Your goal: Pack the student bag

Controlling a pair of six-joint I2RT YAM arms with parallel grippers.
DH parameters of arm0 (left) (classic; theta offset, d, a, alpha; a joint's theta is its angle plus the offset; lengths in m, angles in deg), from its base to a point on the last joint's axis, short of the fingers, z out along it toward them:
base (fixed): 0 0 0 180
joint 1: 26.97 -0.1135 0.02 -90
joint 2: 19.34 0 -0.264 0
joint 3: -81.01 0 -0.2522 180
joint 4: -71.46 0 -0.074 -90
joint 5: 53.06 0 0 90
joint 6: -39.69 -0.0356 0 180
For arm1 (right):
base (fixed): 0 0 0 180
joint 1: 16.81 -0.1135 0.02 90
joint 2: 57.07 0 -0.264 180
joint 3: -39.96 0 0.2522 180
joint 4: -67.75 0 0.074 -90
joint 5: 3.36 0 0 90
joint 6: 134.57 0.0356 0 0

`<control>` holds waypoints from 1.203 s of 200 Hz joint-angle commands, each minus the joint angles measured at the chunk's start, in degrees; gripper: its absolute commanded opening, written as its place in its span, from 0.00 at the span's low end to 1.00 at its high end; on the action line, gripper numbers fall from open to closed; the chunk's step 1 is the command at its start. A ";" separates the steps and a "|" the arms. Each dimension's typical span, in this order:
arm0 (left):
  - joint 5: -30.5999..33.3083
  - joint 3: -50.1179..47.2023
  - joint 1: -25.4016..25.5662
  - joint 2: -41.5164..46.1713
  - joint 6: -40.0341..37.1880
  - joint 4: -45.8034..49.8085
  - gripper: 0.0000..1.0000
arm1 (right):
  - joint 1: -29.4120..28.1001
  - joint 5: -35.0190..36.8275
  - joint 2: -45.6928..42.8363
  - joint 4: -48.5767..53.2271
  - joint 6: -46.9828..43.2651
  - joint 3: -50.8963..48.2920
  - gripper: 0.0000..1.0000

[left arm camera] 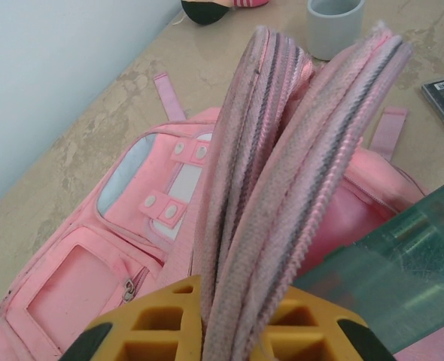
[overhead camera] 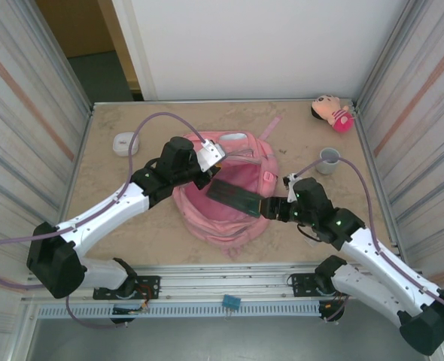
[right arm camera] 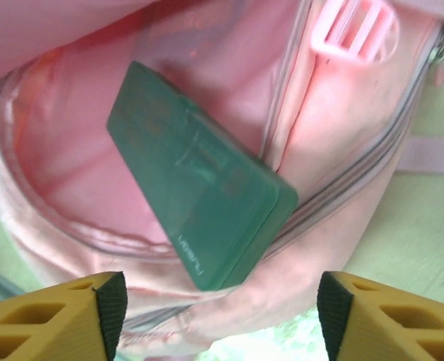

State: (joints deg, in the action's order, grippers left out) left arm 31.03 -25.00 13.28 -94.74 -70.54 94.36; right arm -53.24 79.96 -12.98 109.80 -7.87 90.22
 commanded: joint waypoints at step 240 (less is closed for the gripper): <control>-1.41 0.76 -0.21 4.12 5.61 -12.75 0.08 | -12.97 9.22 24.11 -26.40 6.26 3.09 0.43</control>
State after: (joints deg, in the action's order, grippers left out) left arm 31.08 -26.01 13.17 -94.72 -67.85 91.39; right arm -61.59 84.77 13.64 81.06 -1.90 94.98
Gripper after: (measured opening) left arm 0.138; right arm 0.429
